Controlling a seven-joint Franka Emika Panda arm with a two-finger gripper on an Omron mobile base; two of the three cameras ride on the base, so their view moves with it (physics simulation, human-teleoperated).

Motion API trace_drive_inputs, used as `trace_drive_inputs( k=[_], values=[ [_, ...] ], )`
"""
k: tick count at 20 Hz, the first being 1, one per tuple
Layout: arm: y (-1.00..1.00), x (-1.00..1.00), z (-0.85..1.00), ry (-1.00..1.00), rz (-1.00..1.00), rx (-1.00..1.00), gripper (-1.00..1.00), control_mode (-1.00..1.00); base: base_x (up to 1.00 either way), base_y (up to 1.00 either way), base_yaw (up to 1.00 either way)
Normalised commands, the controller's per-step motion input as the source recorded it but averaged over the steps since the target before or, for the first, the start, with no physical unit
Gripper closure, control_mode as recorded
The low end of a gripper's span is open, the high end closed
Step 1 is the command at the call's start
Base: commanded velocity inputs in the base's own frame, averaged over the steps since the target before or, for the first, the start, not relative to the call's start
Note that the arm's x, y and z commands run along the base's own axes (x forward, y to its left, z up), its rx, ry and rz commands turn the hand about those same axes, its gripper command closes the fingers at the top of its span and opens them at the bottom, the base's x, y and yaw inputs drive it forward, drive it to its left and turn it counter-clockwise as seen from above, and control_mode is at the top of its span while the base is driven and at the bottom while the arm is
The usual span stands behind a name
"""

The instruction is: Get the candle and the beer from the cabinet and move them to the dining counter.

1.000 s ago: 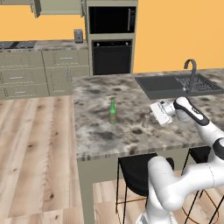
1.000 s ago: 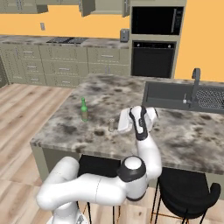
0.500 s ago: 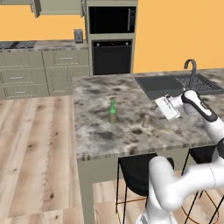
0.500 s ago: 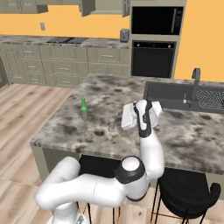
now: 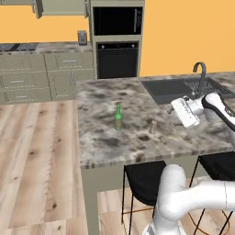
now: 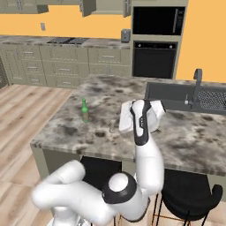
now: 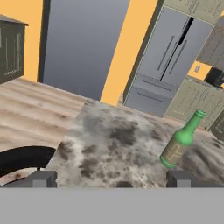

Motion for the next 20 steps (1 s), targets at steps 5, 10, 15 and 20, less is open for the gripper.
trace_drive_inputs(
  k=[5, 10, 15, 20],
  values=[
    [0.58, -0.90, 0.37, -0.15, -0.12, -0.06, -1.00, -1.00, 0.00, 0.00, 0.00],
    [0.82, -0.77, 0.27, -0.11, -0.07, -0.10, -1.00, -1.00, 0.00, 0.00, 0.00],
    [0.90, -0.60, 0.27, -0.04, -0.02, -0.13, -1.00, -1.00, 0.00, 0.00, 0.00],
    [0.80, -0.42, 0.23, 0.00, 0.00, -0.13, -1.00, -1.00, 0.00, 0.00, 0.00]
  ],
)
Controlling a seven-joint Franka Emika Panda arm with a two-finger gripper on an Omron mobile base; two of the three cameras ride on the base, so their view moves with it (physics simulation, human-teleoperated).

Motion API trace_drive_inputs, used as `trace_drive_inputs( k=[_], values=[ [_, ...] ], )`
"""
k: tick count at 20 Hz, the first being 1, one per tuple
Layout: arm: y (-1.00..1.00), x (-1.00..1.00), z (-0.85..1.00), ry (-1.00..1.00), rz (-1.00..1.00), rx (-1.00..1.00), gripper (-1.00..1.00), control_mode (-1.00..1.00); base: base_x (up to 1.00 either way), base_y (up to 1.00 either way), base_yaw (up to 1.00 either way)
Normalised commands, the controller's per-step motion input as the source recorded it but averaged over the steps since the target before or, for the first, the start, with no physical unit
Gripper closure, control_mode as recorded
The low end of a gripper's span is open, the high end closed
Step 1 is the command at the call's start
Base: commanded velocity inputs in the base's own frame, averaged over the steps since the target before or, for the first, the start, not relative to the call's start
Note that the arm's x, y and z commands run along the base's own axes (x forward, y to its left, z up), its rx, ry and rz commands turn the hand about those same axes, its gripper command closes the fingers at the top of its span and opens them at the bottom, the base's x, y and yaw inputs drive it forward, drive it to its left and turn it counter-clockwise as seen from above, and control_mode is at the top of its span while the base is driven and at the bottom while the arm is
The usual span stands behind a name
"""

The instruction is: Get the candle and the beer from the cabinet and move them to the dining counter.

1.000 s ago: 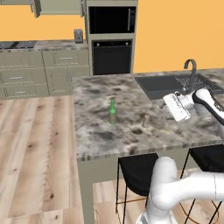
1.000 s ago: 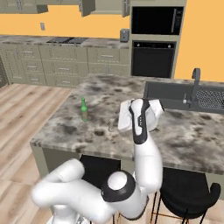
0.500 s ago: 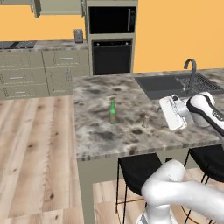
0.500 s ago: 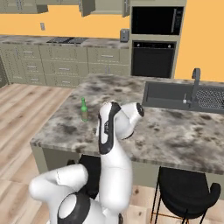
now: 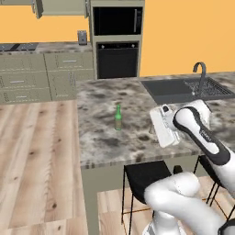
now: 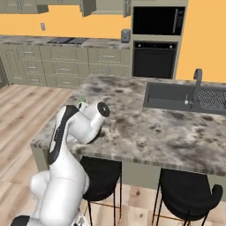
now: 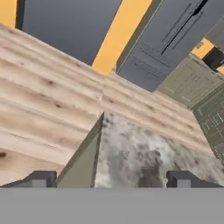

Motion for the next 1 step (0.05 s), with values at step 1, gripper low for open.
trace_drive_inputs(
  k=[1],
  values=[
    [0.63, -0.34, 0.07, 0.00, 0.00, -0.12, -1.00, -1.00, 0.00, 0.00, 0.00]
  ],
)
